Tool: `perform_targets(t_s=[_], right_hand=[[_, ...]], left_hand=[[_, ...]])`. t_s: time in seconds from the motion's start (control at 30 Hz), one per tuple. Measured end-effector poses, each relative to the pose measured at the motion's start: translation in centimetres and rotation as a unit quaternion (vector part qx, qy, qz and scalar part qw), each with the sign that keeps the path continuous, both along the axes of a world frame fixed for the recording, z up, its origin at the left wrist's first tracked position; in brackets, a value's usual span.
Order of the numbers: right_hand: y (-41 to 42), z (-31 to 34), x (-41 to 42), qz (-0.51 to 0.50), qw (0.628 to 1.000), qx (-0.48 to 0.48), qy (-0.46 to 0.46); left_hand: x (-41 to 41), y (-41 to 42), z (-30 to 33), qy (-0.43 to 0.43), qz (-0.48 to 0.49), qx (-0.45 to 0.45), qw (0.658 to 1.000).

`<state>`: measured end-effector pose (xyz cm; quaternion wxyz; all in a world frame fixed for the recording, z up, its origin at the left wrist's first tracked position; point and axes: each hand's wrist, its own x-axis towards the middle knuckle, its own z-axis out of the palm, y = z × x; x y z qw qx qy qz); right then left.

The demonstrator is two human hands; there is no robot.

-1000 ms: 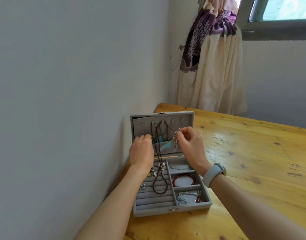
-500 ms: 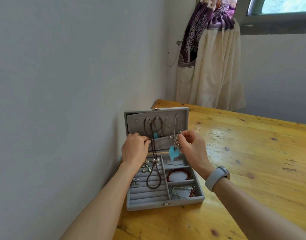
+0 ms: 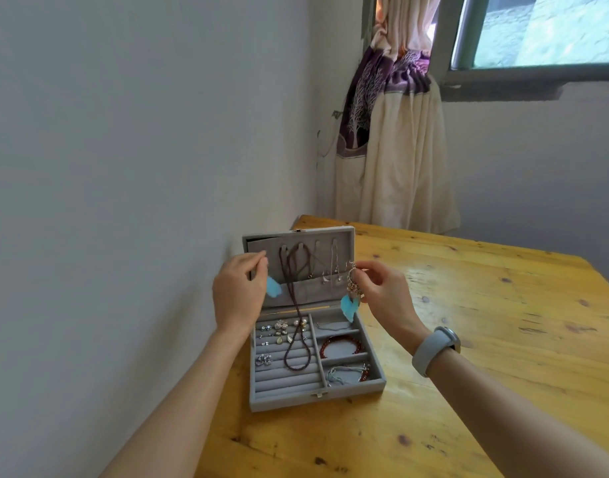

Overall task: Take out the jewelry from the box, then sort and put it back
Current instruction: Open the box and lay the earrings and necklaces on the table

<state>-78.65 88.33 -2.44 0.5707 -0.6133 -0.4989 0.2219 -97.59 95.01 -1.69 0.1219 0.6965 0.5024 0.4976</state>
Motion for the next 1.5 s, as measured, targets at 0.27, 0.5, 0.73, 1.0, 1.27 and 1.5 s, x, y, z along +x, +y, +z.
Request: perform_targets(t_s=[0.27, 0.5, 0.73, 1.0, 1.27, 1.5], right_hand=[[-7.1, 1.2, 0.4, -0.009, 0.998, -0.013, 0.054], [-16.6, -2.6, 2.3, 0.016, 0.993, -0.097, 0.060], [-21.0, -7.2, 6.5, 0.127, 0.947, -0.293, -0.024], [-17.5, -10.1, 10.4, 0.027, 0.960, -0.233, -0.151], [-13.9, -11.5, 12.3, -0.021, 0.970, -0.184, -0.155], [-14.0, -11.7, 12.8, -0.019, 0.955, -0.190, -0.227]], left_hand=[[0.9, -8.9, 3.1, -0.243, -0.169, -0.204, 0.933], [4.4, -17.5, -2.2, -0.135, -0.277, -0.415, 0.856], [9.3, -20.0, -7.4, 0.109, -0.331, -0.452, 0.821], [15.1, -16.2, -9.8, 0.197, -0.271, -0.286, 0.898], [18.6, -13.3, -10.6, 0.230, -0.249, -0.223, 0.914], [18.5, -13.1, -10.8, 0.191, -0.258, -0.181, 0.930]])
